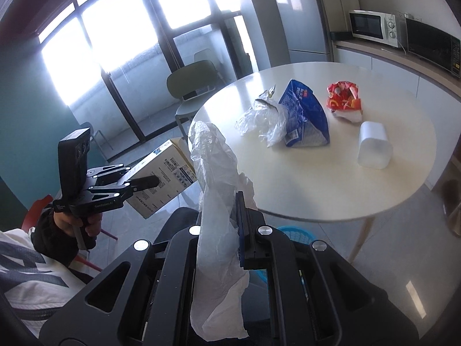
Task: Collect trash
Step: 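Carry the HP box and white bag down over the blue wastebasket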
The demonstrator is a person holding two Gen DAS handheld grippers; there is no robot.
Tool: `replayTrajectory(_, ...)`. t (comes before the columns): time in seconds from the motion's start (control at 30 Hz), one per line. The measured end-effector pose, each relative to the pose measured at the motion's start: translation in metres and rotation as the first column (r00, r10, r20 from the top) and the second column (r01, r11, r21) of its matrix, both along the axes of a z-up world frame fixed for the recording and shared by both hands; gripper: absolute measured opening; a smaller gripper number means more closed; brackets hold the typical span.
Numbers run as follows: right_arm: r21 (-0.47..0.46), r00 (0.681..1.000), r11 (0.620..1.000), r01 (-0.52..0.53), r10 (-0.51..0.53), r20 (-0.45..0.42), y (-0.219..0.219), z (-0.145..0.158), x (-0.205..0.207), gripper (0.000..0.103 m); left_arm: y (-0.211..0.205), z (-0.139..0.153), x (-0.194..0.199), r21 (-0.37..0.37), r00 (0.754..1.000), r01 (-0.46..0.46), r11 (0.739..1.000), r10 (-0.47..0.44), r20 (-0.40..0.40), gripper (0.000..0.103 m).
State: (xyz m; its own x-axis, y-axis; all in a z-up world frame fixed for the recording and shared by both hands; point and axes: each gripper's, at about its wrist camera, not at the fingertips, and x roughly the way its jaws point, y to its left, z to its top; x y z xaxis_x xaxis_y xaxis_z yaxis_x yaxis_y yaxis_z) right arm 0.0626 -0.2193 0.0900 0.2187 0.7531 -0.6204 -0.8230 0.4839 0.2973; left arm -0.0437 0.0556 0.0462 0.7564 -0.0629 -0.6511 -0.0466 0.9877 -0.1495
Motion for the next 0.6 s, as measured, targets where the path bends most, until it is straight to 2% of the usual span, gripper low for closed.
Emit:
replayTrajectory(0.2,-0.046,0.999,0.999,-0.02,0.018,-0.051,-0.001,-0.031,-0.008,0.006,-0.002,-0.02,-0.006,-0.022,0.999,0.006,1.0,-0.007,-0.045,0.03)
replayTrajectory(0.6,-0.123,0.996,0.991,-0.054,0.045,-0.078,0.02,-0.083,-0.003,0.006,0.014,-0.069,-0.002,-0.069,0.988,-0.025,0.997,0.014,-0.151,0.03)
